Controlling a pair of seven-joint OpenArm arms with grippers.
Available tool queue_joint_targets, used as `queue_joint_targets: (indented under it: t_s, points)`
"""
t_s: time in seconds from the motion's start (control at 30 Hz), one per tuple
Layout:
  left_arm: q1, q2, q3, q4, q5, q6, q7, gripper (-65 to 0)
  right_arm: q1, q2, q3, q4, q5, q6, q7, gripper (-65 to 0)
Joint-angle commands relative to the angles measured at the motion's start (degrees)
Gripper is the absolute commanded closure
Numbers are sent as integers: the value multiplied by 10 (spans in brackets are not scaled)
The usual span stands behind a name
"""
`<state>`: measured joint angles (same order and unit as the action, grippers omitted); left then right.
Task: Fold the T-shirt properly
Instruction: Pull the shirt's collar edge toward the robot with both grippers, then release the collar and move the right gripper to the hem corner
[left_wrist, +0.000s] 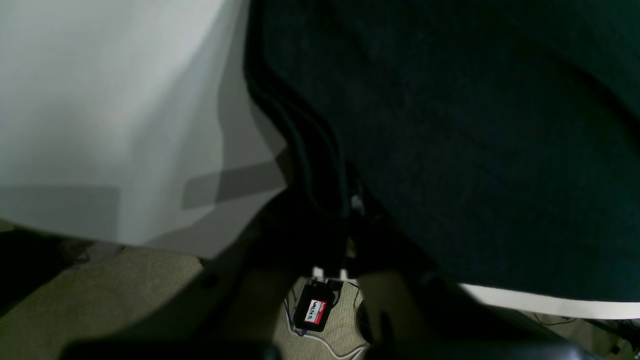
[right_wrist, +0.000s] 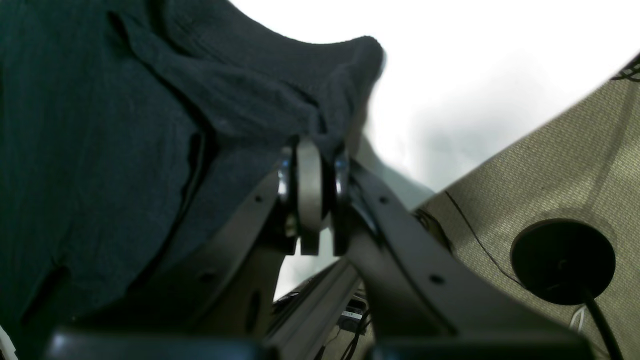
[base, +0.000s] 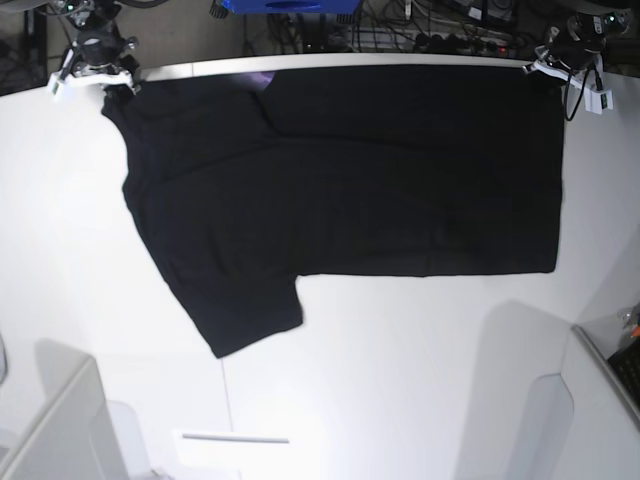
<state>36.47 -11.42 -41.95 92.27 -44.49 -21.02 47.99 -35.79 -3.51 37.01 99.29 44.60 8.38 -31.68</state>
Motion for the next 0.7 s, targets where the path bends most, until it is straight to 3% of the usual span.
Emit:
queue_joint_targets:
  t_s: [0.0, 0.17, 0.3, 0.37, 0.47, 0.53, 0.67]
  points:
    - [11, -1, -1, -3, 35, 14, 37, 0, -5, 7, 3, 11, 2, 1, 9, 0]
    - [10, -1, -1, -3, 35, 15, 37, 0, -5, 6, 3, 11, 2, 1, 9, 0]
    - [11, -2, -2, -3, 37, 15, 36, 0, -6, 6, 3, 11, 2, 1, 9, -207]
    - [10, -1, -18, -3, 37, 15, 36, -118, -6, 5, 3, 11, 2, 1, 10, -273]
    - [9, -1, -56, -3, 35, 15, 37, -311, -6, 4, 4, 11, 2, 1, 12, -285]
    - [9, -1, -73, -1, 35, 15, 37, -395, -6, 4, 7, 11, 4, 1, 13, -285]
    - [9, -1, -115, 23, 34, 15, 37, -453, -4, -8, 54, 24, 3, 1, 13, -290]
